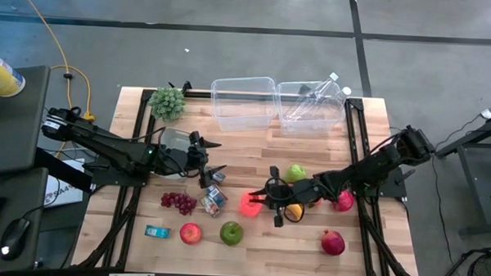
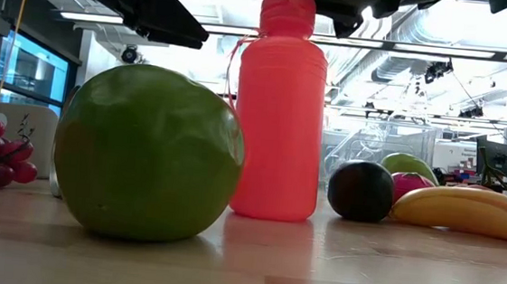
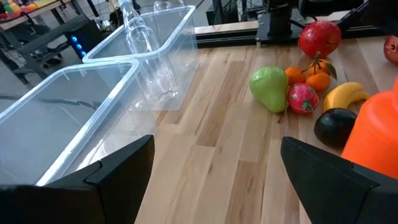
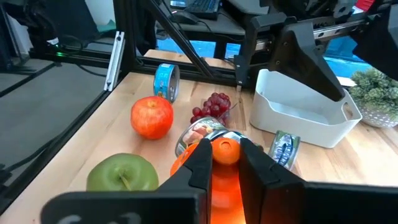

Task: Pick & Place Food Item
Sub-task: Put the orange bottle water into the right transparent bin

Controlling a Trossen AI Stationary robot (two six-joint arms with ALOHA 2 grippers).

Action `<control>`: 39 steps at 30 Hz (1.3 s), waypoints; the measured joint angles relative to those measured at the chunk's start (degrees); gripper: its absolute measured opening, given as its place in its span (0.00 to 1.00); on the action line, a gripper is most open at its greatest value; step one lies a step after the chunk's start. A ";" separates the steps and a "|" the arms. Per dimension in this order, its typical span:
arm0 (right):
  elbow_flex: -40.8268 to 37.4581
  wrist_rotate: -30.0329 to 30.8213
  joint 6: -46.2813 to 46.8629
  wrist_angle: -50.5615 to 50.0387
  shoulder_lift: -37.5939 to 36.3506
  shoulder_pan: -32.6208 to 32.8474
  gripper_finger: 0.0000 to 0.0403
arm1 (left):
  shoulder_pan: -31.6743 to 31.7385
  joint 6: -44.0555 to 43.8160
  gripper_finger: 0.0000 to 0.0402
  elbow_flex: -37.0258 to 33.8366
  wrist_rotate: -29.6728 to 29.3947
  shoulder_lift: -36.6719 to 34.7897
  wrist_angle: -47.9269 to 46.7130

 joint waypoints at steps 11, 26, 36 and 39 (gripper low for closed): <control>-0.09 0.74 -1.97 0.08 -1.14 0.11 0.06 | 0.00 -0.63 0.85 -0.07 0.00 0.00 -1.04; -0.15 18.82 -9.96 -12.65 -20.02 3.92 0.06 | 0.07 1.57 0.85 -0.09 0.00 0.00 -1.04; -0.09 46.31 -19.63 -19.45 -37.58 6.82 0.06 | 2.51 1.64 0.85 -0.09 0.01 0.00 -1.04; -0.07 52.27 -22.84 -20.06 -39.62 3.79 0.06 | 3.59 1.64 0.85 -0.09 -0.02 0.00 -1.04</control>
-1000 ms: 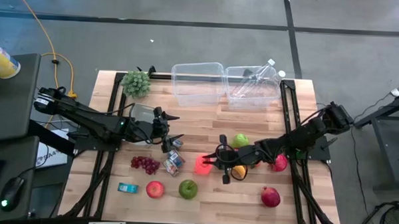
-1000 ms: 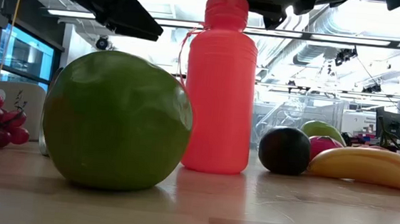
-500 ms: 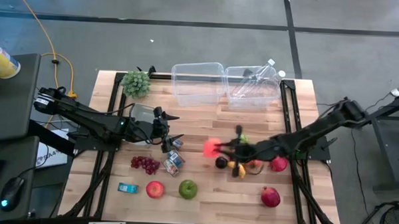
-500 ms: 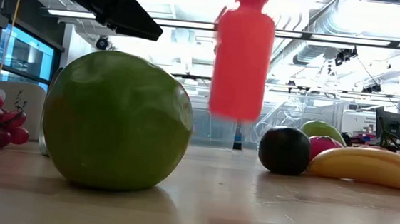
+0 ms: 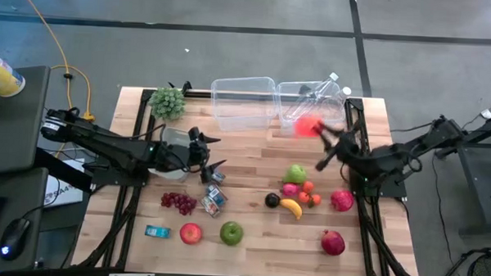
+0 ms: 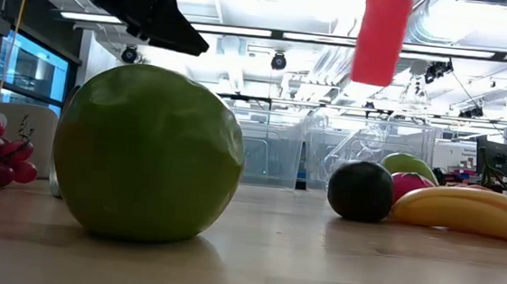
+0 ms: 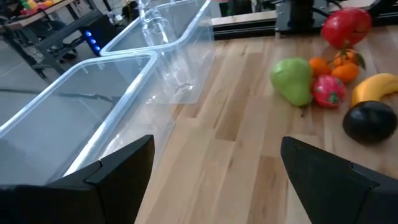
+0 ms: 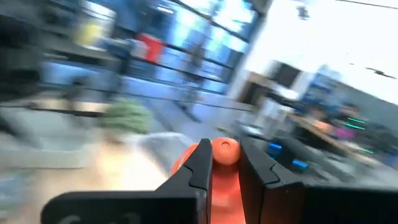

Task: Pick & Place Food Item
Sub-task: Put the orange bottle water into the right transparent bin

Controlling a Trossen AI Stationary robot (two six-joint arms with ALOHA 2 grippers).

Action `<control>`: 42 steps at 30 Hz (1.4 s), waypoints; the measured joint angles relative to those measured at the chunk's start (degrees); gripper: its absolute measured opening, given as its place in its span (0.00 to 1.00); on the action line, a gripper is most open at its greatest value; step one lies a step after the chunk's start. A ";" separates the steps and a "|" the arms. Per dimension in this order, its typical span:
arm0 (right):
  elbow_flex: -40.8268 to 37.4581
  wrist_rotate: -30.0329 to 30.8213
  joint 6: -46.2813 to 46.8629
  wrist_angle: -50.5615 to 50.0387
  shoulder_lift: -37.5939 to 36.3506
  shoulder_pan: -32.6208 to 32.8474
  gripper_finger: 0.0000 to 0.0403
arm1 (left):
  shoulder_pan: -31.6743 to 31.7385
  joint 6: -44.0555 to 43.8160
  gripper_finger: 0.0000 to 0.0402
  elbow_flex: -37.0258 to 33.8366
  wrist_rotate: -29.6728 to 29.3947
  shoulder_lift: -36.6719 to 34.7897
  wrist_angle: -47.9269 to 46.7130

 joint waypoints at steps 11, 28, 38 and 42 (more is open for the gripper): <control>-0.02 -10.57 8.07 -9.82 -1.17 -16.66 0.06 | 1.53 -0.02 0.85 0.00 0.00 0.00 0.00; 0.01 -21.92 14.13 -11.75 0.65 -37.49 0.06 | 1.31 -0.22 0.85 0.00 0.02 0.00 -0.02; 0.03 -28.81 20.31 -13.95 3.54 -43.33 0.06 | 1.30 -0.31 0.85 0.00 0.02 0.00 -0.04; 0.03 -31.22 21.78 -13.91 5.90 -44.60 0.06 | 1.31 -0.25 0.85 0.00 0.02 0.00 -0.07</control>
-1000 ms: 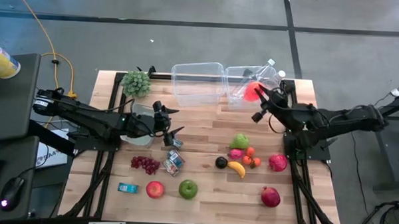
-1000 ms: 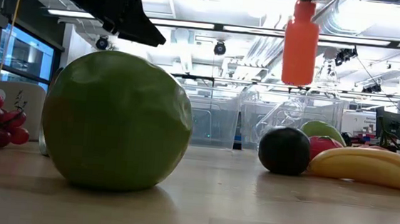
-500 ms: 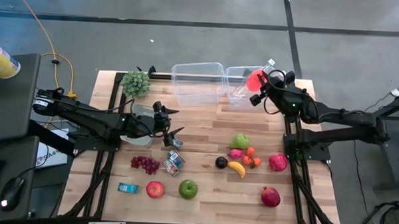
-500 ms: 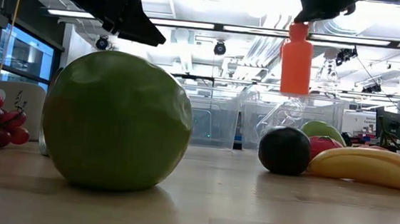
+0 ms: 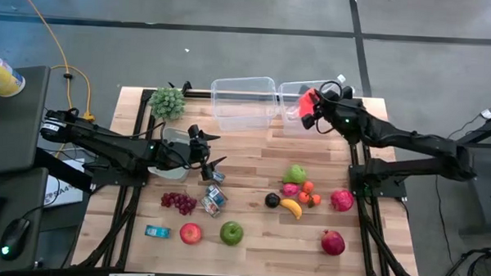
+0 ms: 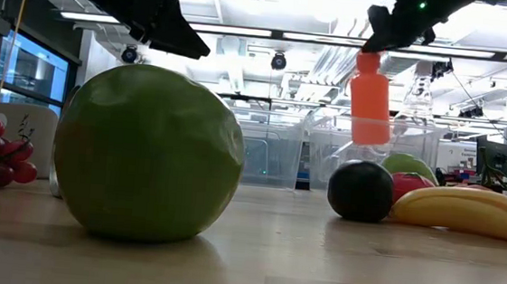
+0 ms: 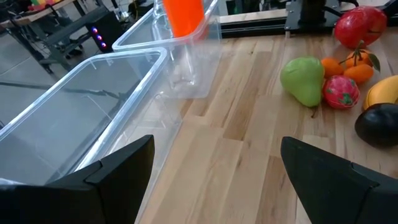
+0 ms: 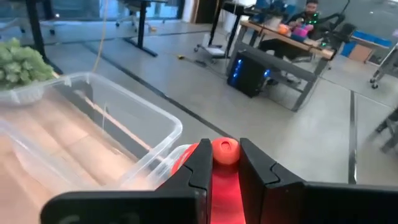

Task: Pick & Place Food Item
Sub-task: Put the orange bottle water into the right transparent bin

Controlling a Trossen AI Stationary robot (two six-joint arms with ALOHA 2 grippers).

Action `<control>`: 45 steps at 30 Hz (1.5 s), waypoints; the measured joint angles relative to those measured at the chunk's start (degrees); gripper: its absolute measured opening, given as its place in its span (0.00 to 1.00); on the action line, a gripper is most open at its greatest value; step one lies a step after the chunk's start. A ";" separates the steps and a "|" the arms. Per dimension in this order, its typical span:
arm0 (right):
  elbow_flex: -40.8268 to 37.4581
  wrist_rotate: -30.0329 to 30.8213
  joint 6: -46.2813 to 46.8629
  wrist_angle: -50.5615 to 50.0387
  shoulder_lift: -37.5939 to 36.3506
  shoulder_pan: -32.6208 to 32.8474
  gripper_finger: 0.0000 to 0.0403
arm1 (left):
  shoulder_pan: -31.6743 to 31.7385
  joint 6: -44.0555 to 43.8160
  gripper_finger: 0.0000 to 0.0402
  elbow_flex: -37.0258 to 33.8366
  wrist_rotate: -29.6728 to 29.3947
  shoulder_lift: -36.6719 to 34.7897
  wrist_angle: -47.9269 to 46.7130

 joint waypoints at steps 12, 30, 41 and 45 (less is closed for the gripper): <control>0.06 3.54 2.61 0.07 5.10 -1.94 0.06 | 0.00 0.16 0.85 0.00 0.00 0.00 -0.21; -0.07 11.40 2.80 -3.47 7.95 -1.98 0.06 | 0.00 0.14 0.85 0.00 0.00 0.00 -0.22; -0.04 3.25 6.60 -1.78 8.06 -0.95 0.06 | 0.00 0.05 0.85 0.00 0.00 0.00 -0.78; -0.02 3.23 9.75 -3.89 8.86 -1.98 0.06 | 0.00 -0.10 0.85 0.00 0.00 0.00 -1.42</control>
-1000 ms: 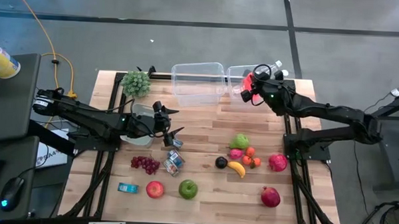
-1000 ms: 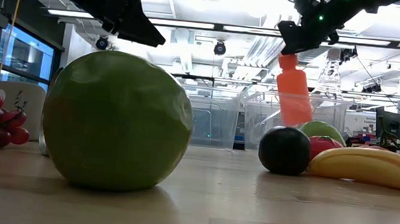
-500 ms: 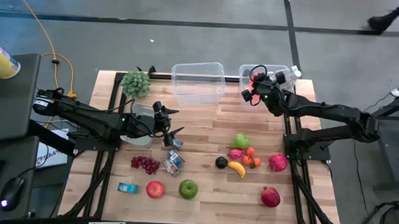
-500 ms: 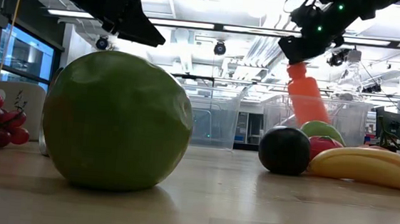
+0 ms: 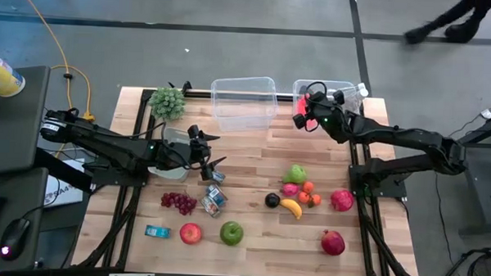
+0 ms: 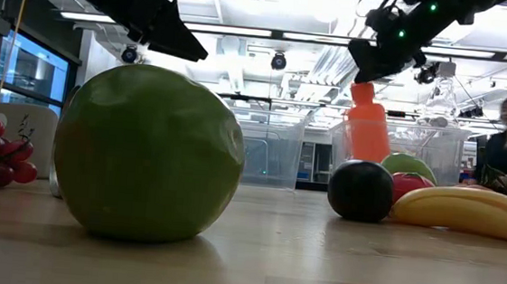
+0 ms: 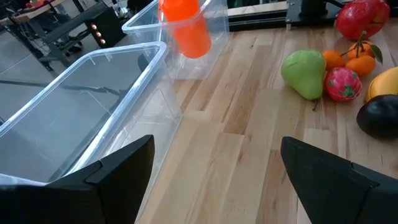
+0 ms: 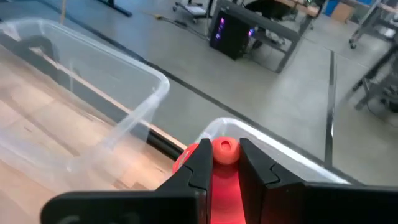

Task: Pick & Place Food Item
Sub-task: Put the orange bottle water into the right transparent bin, then put the green tuna can into the grey bin

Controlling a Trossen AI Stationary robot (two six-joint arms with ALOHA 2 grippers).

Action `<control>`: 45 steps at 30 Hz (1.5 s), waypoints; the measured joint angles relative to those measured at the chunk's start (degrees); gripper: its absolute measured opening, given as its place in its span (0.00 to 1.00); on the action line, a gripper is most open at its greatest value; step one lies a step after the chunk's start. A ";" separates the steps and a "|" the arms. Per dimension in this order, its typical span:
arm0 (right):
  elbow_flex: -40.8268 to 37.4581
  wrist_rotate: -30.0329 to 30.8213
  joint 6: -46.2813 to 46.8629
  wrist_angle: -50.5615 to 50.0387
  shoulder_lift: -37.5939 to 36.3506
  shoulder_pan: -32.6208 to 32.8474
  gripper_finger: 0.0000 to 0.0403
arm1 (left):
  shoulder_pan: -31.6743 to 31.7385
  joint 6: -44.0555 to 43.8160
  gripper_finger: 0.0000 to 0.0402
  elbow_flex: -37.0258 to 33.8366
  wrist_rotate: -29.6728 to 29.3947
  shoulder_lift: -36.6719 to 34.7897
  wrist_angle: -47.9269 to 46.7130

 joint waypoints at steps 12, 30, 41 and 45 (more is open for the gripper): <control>0.00 0.14 3.30 -1.09 -0.01 -1.05 0.40 | 0.00 0.02 0.85 0.00 0.00 0.00 -0.05; -0.02 -2.76 -8.09 4.43 -8.98 14.23 0.64 | -3.67 3.25 0.85 0.00 -0.07 0.00 -0.26; -0.02 -36.76 -2.06 3.44 -10.41 35.02 0.63 | -21.76 17.83 0.85 0.00 4.70 -0.02 -5.19; -0.02 -44.23 -2.88 3.91 -8.32 39.92 0.63 | -23.78 16.28 0.85 0.00 8.85 -0.02 -5.18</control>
